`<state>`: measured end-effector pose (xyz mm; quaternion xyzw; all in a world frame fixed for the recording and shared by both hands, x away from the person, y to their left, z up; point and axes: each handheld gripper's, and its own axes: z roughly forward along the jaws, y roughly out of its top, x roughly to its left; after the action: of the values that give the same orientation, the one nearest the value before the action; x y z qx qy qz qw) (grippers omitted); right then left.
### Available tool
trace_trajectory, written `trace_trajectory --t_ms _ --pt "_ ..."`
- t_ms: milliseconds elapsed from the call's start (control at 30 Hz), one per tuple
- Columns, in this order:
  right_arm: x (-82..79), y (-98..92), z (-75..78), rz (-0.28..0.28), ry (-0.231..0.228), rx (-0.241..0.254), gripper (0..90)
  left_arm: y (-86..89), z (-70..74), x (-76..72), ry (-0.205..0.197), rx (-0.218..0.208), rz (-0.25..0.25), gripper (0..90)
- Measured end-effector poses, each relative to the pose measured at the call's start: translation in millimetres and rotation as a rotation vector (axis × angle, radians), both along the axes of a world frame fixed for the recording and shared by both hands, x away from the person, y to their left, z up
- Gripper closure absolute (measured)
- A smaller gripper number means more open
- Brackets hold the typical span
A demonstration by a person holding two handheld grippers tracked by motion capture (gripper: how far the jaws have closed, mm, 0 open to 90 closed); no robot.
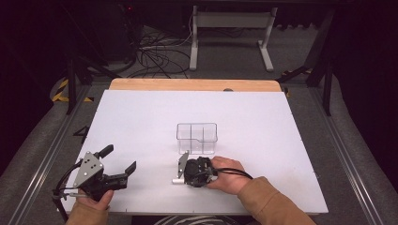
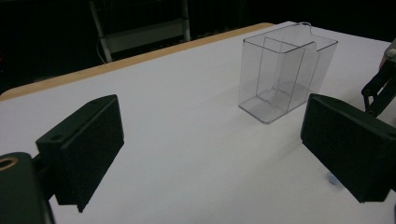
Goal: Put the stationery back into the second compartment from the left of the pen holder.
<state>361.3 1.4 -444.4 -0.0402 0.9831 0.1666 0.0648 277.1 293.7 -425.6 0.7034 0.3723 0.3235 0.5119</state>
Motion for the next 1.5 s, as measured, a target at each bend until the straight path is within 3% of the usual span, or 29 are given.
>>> trace_trajectory --t_ms 167,400,867,1500 --pt "-2.3 -0.7 1.9 -0.007 -0.024 0.002 78.7 0.7 0.3 0.1 -0.005 0.003 0.002 6.7" --pt "-1.5 -8.9 17.4 -0.022 -0.03 0.081 78.6 0.7 0.2 0.1 -0.006 0.003 0.003 6.7" --pt "-3.6 -31.2 51.2 -0.065 -0.048 0.298 78.6 0.7 0.3 -0.1 -0.006 0.005 0.003 6.7" --pt "-2.3 -58.1 79.9 -0.149 -0.079 0.594 78.6 0.6 0.4 -0.2 -0.005 0.006 0.003 6.7"
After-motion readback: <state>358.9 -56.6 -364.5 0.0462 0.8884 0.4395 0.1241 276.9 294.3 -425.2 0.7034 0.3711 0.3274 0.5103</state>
